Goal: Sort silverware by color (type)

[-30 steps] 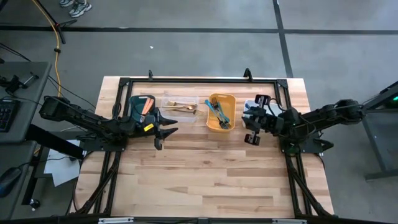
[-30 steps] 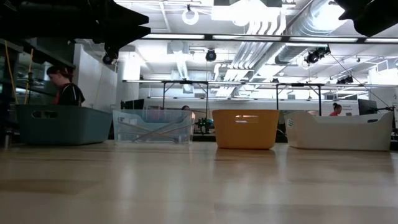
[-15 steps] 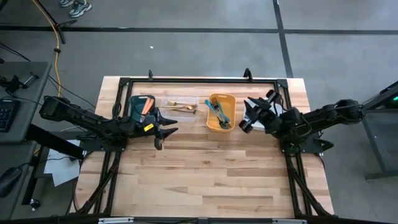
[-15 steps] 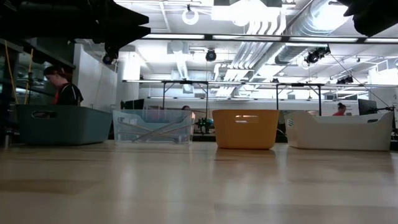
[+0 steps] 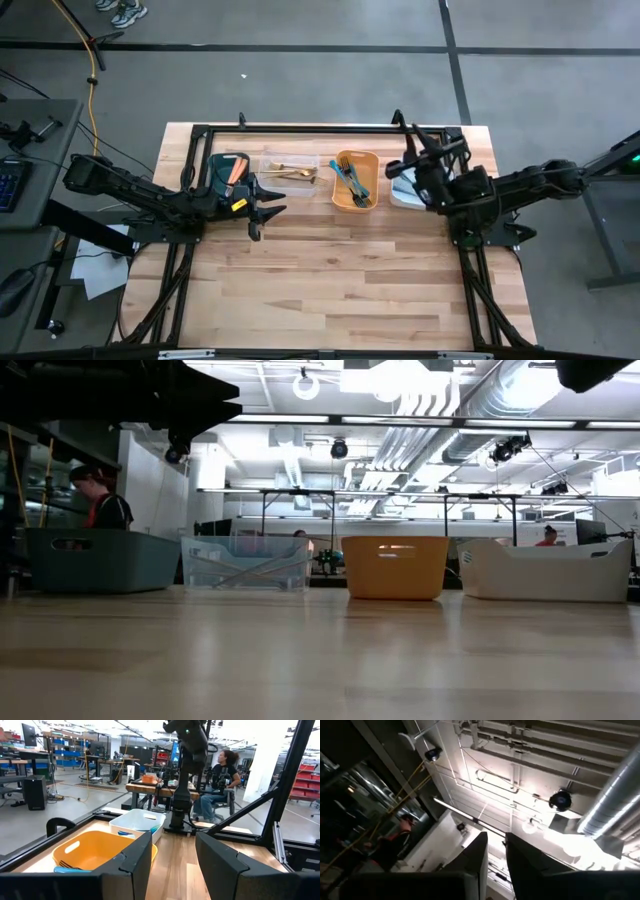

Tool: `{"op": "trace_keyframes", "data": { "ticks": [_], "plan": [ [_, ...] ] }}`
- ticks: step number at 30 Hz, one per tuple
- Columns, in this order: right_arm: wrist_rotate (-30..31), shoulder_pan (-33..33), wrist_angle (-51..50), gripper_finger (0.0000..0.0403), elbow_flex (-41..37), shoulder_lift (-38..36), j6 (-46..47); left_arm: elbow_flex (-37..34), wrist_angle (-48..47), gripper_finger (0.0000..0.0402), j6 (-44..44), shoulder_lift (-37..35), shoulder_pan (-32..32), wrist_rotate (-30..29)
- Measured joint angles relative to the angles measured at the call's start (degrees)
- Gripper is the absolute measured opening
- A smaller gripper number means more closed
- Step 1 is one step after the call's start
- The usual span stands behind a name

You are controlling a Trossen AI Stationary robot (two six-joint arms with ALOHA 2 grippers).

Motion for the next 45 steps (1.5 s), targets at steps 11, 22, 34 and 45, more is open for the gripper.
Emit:
{"op": "trace_keyframes", "data": {
  "ticks": [11,22,34,45],
  "plan": [
    [7.93,0.27,-1.67,0.0062,1.40,0.00,2.22,0.00,0.00,0.0145,0.00,0.00,0.00,0.00],
    [9.99,-2.50,-54.42,0.0061,-0.85,-0.19,47.24,0.00,0.00,0.0145,-0.02,0.00,0.00,-0.01],
    [-34.68,-15.07,-82.61,0.0061,-0.87,-10.64,75.26,0.00,-0.83,0.0145,-0.01,0.00,-0.02,0.01],
    [-53.37,-11.71,-66.32,0.0061,-0.86,-0.14,80.26,0.00,-0.90,0.0145,-0.02,0.00,-0.02,0.01]
  ]
}}
